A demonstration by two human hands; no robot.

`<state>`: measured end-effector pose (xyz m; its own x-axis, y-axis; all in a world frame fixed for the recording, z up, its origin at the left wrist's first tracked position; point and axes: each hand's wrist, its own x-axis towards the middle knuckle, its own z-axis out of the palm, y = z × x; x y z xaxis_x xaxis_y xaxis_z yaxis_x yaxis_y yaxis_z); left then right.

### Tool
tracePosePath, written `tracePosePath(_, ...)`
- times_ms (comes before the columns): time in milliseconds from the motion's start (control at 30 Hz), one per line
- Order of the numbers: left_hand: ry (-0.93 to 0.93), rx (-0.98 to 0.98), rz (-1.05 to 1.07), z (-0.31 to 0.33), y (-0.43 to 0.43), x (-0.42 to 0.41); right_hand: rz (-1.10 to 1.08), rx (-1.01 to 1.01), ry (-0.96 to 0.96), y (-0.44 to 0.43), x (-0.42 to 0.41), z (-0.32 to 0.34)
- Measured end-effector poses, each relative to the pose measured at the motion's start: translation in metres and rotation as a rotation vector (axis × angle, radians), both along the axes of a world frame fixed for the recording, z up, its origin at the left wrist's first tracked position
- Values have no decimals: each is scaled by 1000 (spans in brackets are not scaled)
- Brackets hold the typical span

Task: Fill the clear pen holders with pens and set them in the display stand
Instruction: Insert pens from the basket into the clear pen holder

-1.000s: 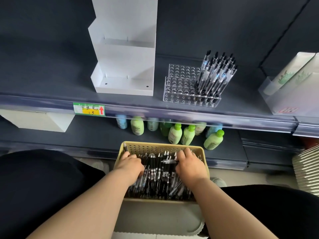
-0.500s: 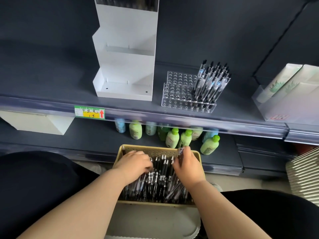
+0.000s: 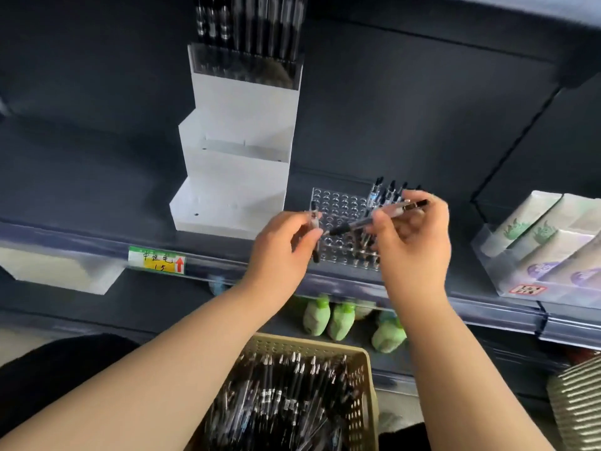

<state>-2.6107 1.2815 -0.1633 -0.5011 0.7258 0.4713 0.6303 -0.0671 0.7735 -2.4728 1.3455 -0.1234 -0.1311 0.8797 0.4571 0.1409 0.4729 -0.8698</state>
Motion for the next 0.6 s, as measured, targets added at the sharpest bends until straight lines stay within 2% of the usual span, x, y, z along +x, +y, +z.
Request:
tracePosePath(100, -162, 109, -8, 29, 28, -8, 2, 115, 51, 24, 1, 34)
tracePosePath(167, -202, 131, -30, 46, 48, -10, -4, 135, 28, 43, -2, 50)
tracePosePath(300, -180, 126, -67, 60, 79, -11, -82, 213, -255, 77, -11, 61)
tracePosePath(433, -175, 104, -81, 48, 90, -11, -75, 231, -300, 91, -14, 53)
tracePosePath(600, -210, 62, -49, 35, 92, -17, -70, 242, -461, 98, -22, 44)
